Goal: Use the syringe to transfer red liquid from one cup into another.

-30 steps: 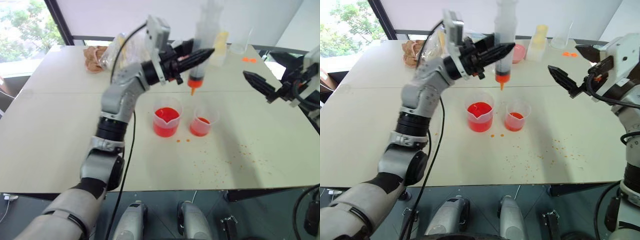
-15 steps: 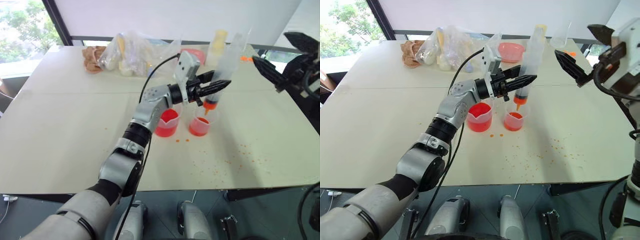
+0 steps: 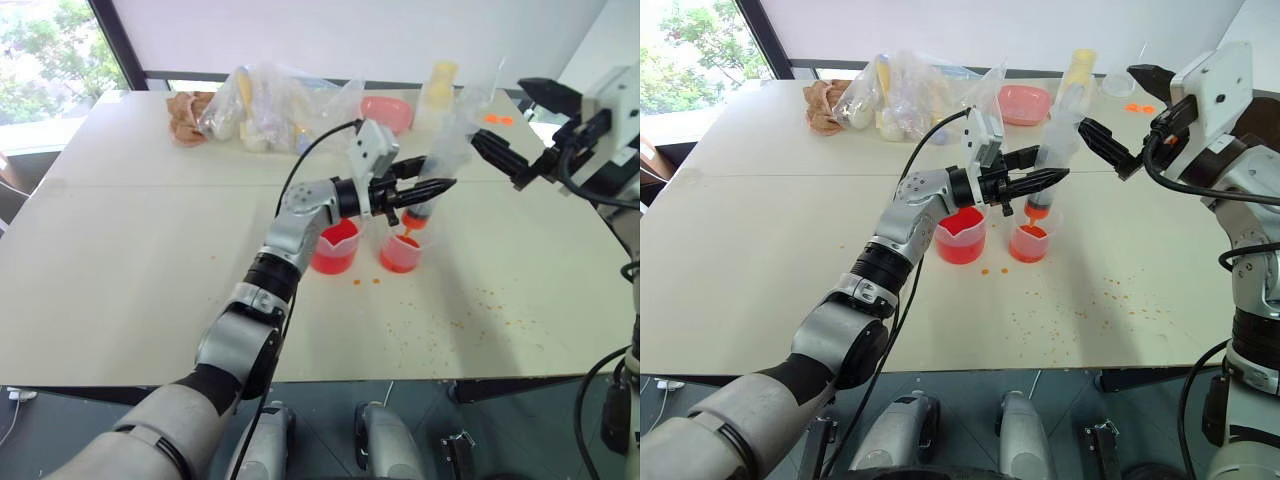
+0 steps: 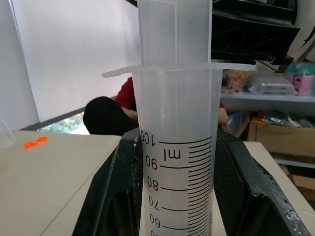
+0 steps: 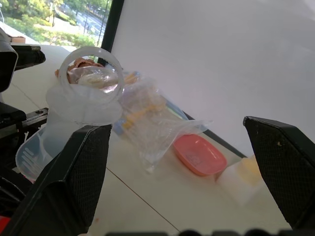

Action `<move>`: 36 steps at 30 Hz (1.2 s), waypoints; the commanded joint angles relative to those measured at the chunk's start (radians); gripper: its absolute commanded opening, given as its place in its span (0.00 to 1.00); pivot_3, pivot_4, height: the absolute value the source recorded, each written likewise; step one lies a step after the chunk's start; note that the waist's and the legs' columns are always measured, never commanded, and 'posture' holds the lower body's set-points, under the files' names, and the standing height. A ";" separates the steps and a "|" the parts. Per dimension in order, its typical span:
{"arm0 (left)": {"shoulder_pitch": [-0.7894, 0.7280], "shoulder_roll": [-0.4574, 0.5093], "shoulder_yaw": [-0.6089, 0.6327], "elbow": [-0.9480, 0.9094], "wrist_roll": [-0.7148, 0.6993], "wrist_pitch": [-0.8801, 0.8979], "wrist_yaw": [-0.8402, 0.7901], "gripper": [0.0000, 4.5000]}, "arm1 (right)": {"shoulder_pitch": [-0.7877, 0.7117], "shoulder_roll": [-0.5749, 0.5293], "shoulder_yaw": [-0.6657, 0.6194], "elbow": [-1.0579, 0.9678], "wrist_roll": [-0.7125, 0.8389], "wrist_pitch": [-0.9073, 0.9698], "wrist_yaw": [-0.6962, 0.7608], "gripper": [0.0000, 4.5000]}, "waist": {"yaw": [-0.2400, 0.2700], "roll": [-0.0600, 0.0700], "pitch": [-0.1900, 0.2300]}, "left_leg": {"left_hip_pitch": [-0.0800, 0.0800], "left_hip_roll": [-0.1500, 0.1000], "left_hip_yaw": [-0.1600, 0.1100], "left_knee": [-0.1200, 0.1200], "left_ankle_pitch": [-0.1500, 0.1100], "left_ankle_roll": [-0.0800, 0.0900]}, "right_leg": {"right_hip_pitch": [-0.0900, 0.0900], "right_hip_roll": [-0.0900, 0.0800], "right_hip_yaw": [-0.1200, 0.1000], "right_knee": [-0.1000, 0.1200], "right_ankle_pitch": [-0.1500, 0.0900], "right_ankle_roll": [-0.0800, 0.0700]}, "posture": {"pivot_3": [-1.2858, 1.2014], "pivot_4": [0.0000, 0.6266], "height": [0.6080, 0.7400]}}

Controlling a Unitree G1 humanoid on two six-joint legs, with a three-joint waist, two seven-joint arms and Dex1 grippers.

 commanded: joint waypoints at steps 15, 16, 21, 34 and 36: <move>-0.028 -0.032 0.011 0.007 -0.004 0.007 -0.006 0.32 | 0.031 -0.057 -0.078 -0.004 -0.067 -0.058 -0.019 0.99 | -0.001 0.000 0.000 | 0.000 0.000 0.000 0.000 0.000 0.000 | 0.000 0.000 0.000 0.000 0.000 0.000 | 0.52 0.24 1.00; -0.026 -0.031 0.009 0.011 0.001 0.004 -0.007 0.32 | 0.027 -0.056 -0.079 -0.005 -0.066 -0.059 -0.021 0.99 | -0.001 0.000 0.000 | 0.000 0.000 0.000 0.000 0.000 0.000 | 0.000 0.000 0.000 0.000 0.000 0.000 | 0.52 0.24 1.00; -0.023 -0.029 0.002 0.044 0.028 -0.021 -0.006 0.32 | 0.011 -0.054 -0.071 -0.018 -0.051 -0.053 -0.017 0.99 | -0.001 0.000 0.000 | 0.000 0.000 0.000 0.000 0.000 0.000 | 0.000 0.000 0.000 0.000 0.000 0.000 | 0.52 0.24 1.00; -0.026 -0.036 -0.010 0.059 0.044 -0.042 -0.019 0.32 | 0.066 -0.042 -0.048 -0.089 0.027 0.007 0.031 0.99 | 0.000 0.000 0.000 | 0.000 0.000 0.000 0.000 0.000 0.000 | 0.000 0.000 0.000 0.000 0.000 0.000 | 0.52 0.24 1.00; -0.013 -0.033 -0.021 0.045 0.049 -0.041 -0.031 0.32 | 0.054 -0.033 -0.038 -0.082 0.024 -0.003 0.028 0.99 | 0.000 0.000 0.000 | 0.000 0.000 0.000 0.000 0.000 0.000 | 0.000 0.000 0.000 0.000 0.000 0.000 | 0.52 0.24 1.00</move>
